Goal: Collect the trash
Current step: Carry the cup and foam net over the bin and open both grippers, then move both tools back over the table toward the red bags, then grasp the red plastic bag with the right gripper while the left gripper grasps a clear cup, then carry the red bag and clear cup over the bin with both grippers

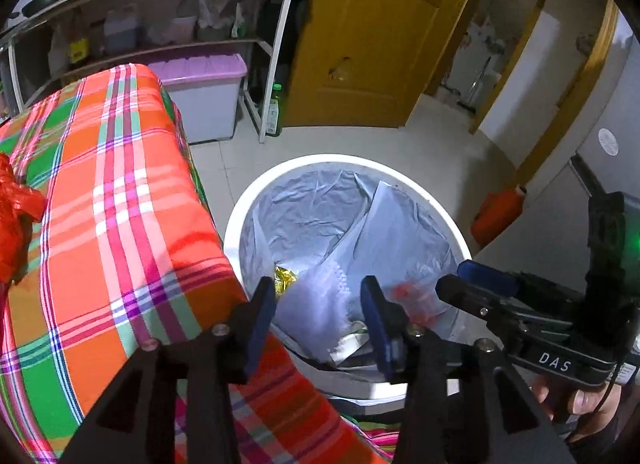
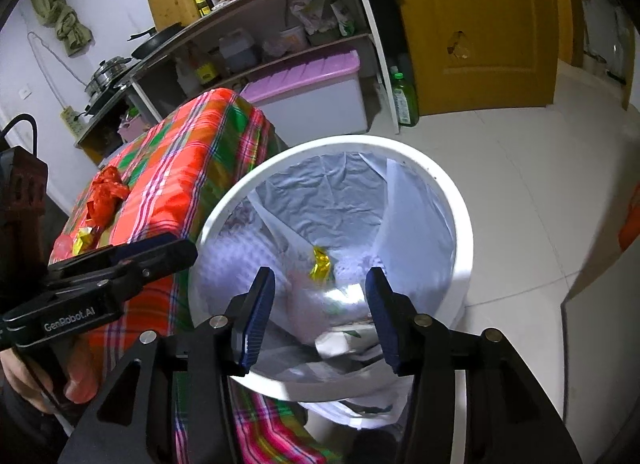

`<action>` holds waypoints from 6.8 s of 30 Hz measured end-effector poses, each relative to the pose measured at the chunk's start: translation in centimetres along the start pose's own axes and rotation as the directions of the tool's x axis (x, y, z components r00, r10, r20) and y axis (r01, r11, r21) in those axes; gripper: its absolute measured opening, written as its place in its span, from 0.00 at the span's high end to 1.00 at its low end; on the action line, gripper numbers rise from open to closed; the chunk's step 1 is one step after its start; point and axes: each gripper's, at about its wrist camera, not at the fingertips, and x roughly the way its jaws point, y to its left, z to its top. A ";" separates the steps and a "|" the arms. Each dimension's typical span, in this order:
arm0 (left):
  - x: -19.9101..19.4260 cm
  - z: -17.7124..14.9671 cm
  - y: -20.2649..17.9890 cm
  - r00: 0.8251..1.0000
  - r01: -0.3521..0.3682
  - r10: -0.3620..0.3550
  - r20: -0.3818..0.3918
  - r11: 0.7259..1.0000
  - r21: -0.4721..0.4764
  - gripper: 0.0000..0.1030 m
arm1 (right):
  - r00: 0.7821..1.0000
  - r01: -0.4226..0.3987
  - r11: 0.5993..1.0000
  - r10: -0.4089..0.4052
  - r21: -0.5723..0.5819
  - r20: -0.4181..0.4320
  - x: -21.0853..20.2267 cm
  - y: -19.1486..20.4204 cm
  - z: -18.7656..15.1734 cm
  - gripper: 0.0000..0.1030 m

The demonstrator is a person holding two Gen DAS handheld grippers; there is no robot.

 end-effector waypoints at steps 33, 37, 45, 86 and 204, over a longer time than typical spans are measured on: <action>-10.5 -2.0 3.2 0.974 -0.055 0.063 0.216 0.998 -0.044 0.51 | 0.987 -0.075 0.989 0.092 -0.128 0.134 -6.3 7.6 0.0 0.52; -12.0 -3.1 4.7 0.968 -0.074 0.091 0.235 0.994 -0.077 0.51 | 0.984 -0.101 0.983 0.121 -0.154 0.131 -6.3 9.4 -0.3 0.52; -14.1 -4.8 8.1 0.961 -0.091 0.127 0.246 0.984 -0.154 0.51 | 0.980 -0.158 0.963 0.180 -0.216 0.086 -5.2 12.9 -1.0 0.52; -14.4 -7.3 27.4 0.891 -0.299 0.436 0.122 0.769 -0.565 0.38 | 0.971 -0.239 0.884 0.226 -0.402 -0.079 8.8 27.4 4.9 0.52; -5.7 -1.4 0.4 0.981 -0.123 0.127 0.148 0.992 -0.040 0.72 | 0.994 -0.031 0.999 0.031 0.006 0.100 -4.4 3.3 -0.8 0.83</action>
